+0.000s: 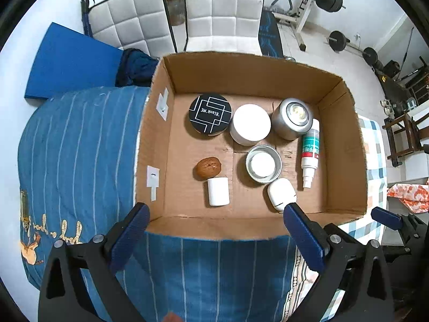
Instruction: Organize rigid objects
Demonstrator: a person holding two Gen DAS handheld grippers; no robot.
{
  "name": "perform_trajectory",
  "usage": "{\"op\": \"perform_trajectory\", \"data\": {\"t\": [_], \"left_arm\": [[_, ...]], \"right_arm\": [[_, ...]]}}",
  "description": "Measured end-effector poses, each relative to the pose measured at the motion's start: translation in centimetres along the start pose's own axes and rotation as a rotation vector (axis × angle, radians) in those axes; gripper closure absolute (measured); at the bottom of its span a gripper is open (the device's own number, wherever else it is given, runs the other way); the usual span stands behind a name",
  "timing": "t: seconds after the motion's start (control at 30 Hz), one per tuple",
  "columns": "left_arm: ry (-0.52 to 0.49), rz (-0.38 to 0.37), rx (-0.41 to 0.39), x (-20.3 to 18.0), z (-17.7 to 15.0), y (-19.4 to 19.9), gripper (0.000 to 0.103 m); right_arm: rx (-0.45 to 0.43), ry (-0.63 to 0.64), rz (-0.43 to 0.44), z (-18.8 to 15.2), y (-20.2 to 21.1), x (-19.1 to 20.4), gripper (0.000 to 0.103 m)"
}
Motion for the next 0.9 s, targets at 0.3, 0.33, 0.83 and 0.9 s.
{"op": "perform_trajectory", "data": {"t": [0.3,0.33,0.83,0.9], "left_arm": [[0.003,-0.008,-0.06,-0.4,-1.4,3.3,0.001],[0.003,-0.01,-0.068,-0.4,-1.6,3.7,0.001],[-0.012,-0.009,-0.27,-2.4,-6.8,17.5,0.001],[0.001,-0.007,-0.291,-2.4,-7.5,19.3,0.001]], "right_arm": [[-0.062,-0.021,0.016,-1.4,3.4,-1.0,0.0],[-0.074,-0.021,0.02,-1.7,4.0,-1.0,0.0],[-0.266,-0.068,0.085,-9.4,17.4,-4.1,0.0],[-0.282,-0.07,0.094,-10.5,19.0,-4.4,0.0]]}}
Point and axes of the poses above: each gripper's, at about its wrist camera, not at the fingertips, and y roughly against the way its jaws point, x to its left, z to its top, the point moved 7 cm from there along -y, roughly the way its jaws point, and after that the axes turned 9 degrees about -z, right-handed, at the moved point
